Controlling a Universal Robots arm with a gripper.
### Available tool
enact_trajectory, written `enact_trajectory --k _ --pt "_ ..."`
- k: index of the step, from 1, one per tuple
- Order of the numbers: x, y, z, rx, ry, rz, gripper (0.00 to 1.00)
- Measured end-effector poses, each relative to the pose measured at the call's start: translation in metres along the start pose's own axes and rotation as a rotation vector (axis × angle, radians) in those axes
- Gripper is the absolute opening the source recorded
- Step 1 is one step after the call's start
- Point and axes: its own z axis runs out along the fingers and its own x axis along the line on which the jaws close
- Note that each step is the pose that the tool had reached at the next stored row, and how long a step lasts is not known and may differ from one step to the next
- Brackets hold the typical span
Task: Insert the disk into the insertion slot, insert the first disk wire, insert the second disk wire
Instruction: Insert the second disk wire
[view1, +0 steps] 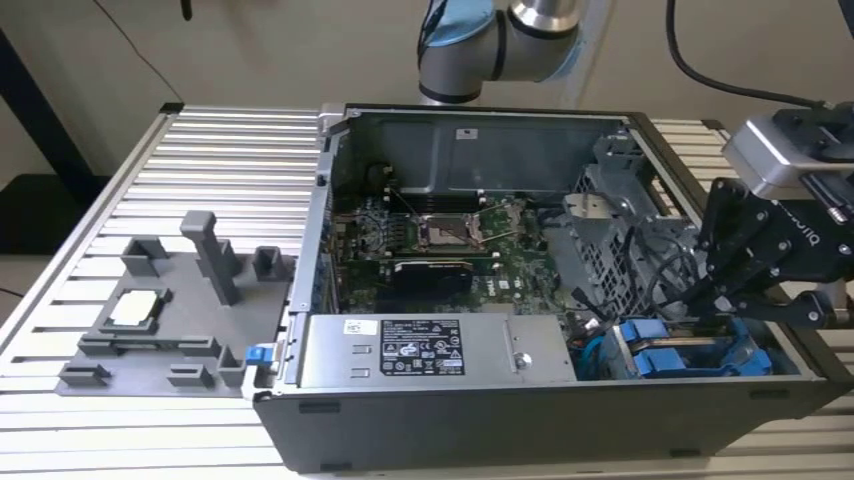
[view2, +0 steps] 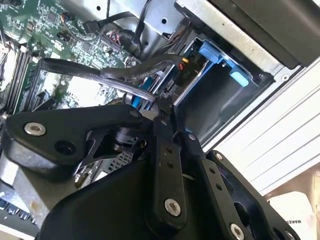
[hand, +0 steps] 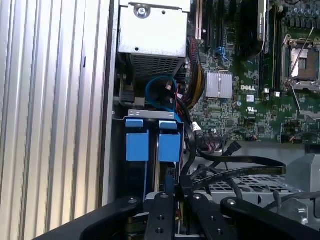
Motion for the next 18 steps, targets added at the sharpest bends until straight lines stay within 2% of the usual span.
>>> enact_trajectory --k 13,18 --pt "0.0013 -0.0015 0.0060 0.0010 -0.0027 0.003 0.16" --pt "0.0020 -0.0044 0.0089 0.0017 -0.0098 0.006 0.16"
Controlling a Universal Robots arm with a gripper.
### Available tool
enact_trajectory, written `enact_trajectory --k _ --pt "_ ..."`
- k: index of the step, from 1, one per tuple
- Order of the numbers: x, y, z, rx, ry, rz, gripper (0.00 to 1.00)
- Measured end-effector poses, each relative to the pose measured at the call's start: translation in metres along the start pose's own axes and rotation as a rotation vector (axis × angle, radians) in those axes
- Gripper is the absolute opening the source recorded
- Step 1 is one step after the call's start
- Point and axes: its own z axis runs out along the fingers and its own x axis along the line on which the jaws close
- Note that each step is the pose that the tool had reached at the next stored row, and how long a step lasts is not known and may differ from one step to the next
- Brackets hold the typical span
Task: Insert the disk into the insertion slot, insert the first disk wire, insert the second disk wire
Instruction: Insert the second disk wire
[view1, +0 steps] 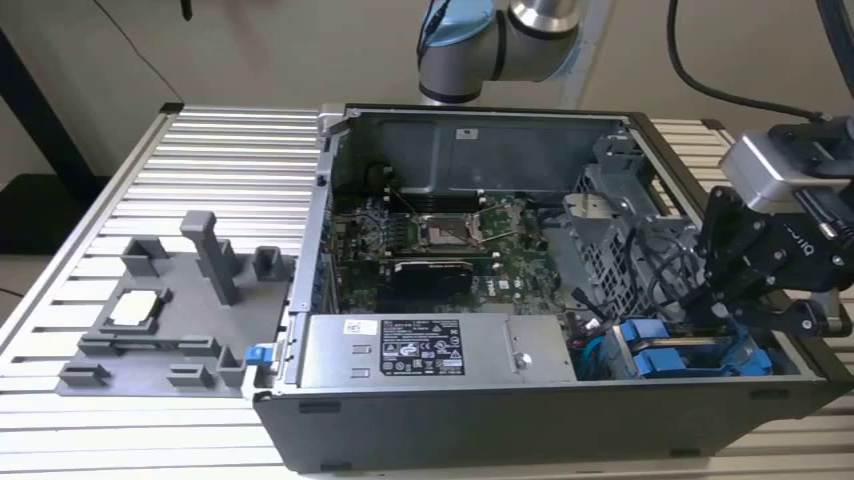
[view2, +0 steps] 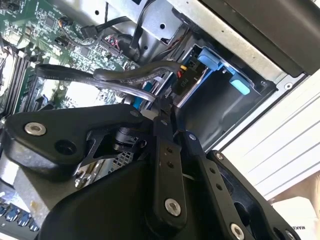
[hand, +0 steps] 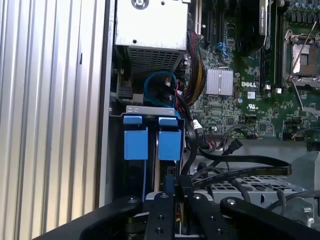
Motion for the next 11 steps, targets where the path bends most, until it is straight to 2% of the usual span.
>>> enact_trajectory --k 11 --pt "0.0013 -0.0025 0.0072 0.0015 -0.0067 0.006 0.16"
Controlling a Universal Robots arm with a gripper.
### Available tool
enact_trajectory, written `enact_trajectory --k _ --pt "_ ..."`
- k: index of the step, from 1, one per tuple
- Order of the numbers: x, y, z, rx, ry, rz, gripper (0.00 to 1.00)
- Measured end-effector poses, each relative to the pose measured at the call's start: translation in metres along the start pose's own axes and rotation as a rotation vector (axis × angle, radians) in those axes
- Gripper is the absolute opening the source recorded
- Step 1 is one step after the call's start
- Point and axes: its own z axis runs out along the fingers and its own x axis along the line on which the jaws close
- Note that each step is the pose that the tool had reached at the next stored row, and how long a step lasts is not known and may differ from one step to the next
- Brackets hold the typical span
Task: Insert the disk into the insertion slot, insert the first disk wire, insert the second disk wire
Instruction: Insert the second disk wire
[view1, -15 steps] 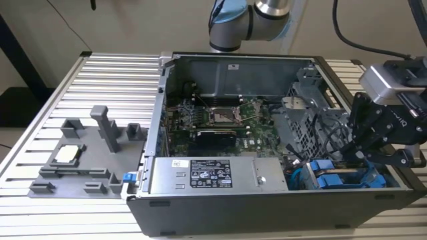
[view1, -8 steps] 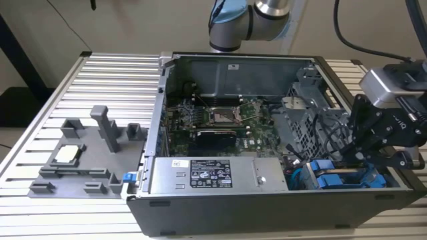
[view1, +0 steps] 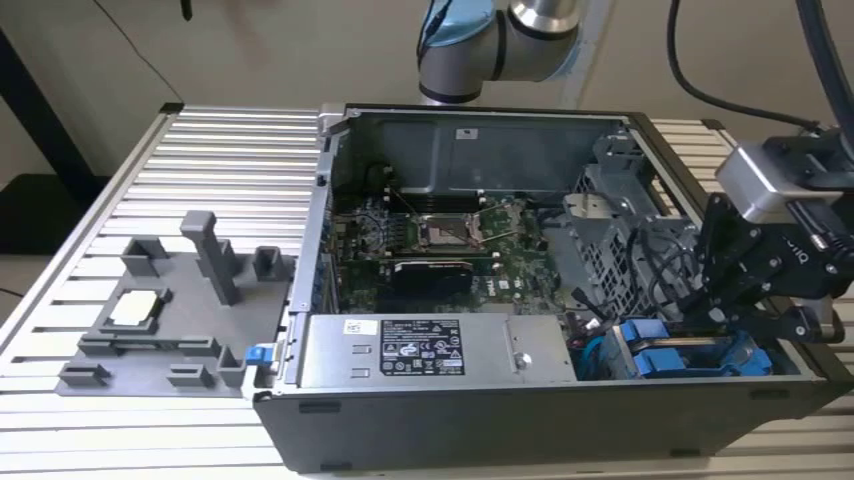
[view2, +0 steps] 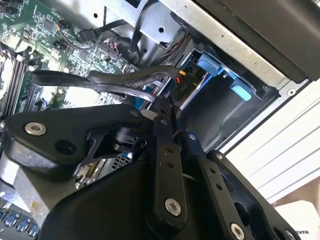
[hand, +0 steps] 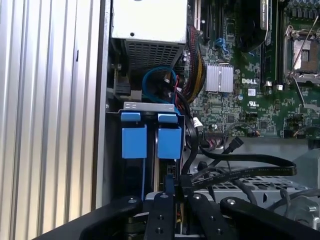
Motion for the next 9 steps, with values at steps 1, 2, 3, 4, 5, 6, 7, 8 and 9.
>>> enact_trajectory --k 1,2,3,4,5,6,7,8,9 --pt "0.0001 -0.0002 0.0005 0.0001 -0.0009 0.000 0.16" --pt "0.0001 -0.0003 0.0011 0.0003 -0.0015 0.001 0.16" --pt "0.0002 -0.0004 0.0016 0.0004 -0.0016 0.001 0.16" --pt "0.0003 -0.0006 0.0022 0.0004 -0.0019 0.002 0.16" --pt "0.0005 -0.0007 0.0027 0.0005 -0.0022 0.003 0.16" --pt "0.0006 -0.0009 0.0032 0.0006 -0.0026 0.003 0.16" --pt "0.0008 -0.0010 0.0036 0.0006 -0.0030 0.003 0.16" --pt "0.0009 -0.0011 0.0042 0.0007 -0.0033 0.004 0.16" --pt "0.0010 -0.0012 0.0049 0.0007 -0.0034 0.004 0.16"
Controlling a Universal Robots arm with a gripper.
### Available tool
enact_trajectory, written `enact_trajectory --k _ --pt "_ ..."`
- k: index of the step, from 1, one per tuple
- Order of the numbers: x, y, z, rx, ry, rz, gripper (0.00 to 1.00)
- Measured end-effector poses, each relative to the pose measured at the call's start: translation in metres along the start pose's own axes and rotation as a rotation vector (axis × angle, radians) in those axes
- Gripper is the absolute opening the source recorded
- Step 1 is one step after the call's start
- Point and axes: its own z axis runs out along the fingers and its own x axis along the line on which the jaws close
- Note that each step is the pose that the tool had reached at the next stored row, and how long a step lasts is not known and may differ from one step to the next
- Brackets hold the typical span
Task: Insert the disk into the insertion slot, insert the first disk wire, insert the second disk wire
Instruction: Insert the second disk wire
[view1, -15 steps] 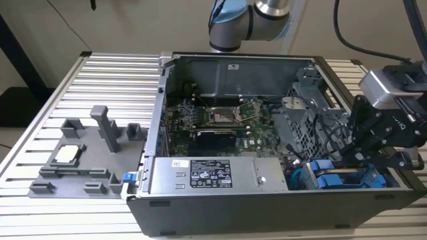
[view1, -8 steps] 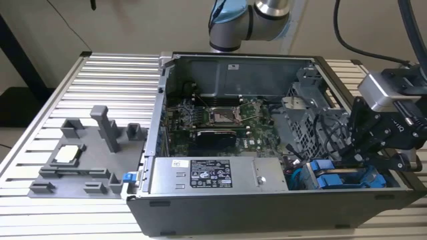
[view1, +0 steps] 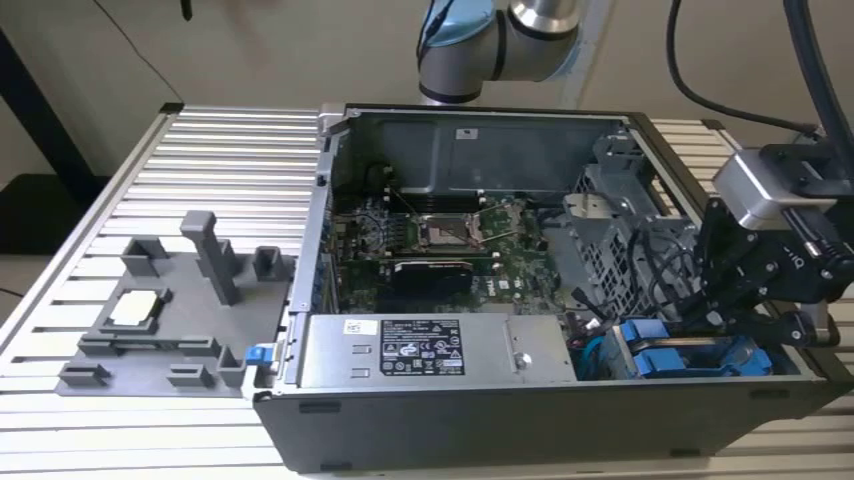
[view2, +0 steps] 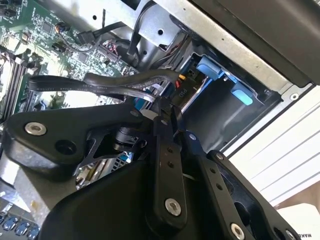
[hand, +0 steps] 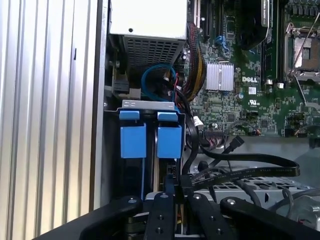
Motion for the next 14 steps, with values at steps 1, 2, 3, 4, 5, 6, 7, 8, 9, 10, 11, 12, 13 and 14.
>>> enact_trajectory --k 1,2,3,4,5,6,7,8,9,10,11,12,13,14 --pt "0.0002 -0.0001 0.0007 0.0001 0.0001 0.001 0.16" --pt "0.0002 -0.0002 0.0011 0.0001 0.0007 0.001 0.16" --pt "0.0003 -0.0002 0.0016 0.0002 0.0009 0.002 0.16" --pt "0.0003 -0.0002 0.0018 0.0003 0.0009 0.002 0.16" --pt "0.0004 -0.0002 0.0019 0.0003 0.0007 0.002 0.16" --pt "0.0004 -0.0002 0.0021 0.0003 0.0003 0.002 0.16" --pt "0.0004 -0.0002 0.0023 0.0003 0.0000 0.002 0.16" --pt "0.0004 -0.0002 0.0022 0.0003 0.0000 0.002 0.16" --pt "0.0004 -0.0002 0.0022 0.0003 0.0000 0.002 0.16" --pt "0.0004 -0.0003 0.0024 0.0005 -0.0006 0.002 0.18" --pt "0.0004 -0.0003 0.0025 0.0004 -0.0007 0.002 0.18" --pt "0.0004 -0.0003 0.0026 0.0003 -0.0007 0.002 0.18" --pt "0.0004 -0.0003 0.0025 0.0003 -0.0007 0.002 0.24" --pt "0.0003 -0.0003 0.0021 0.0003 -0.0002 0.002 0.24"
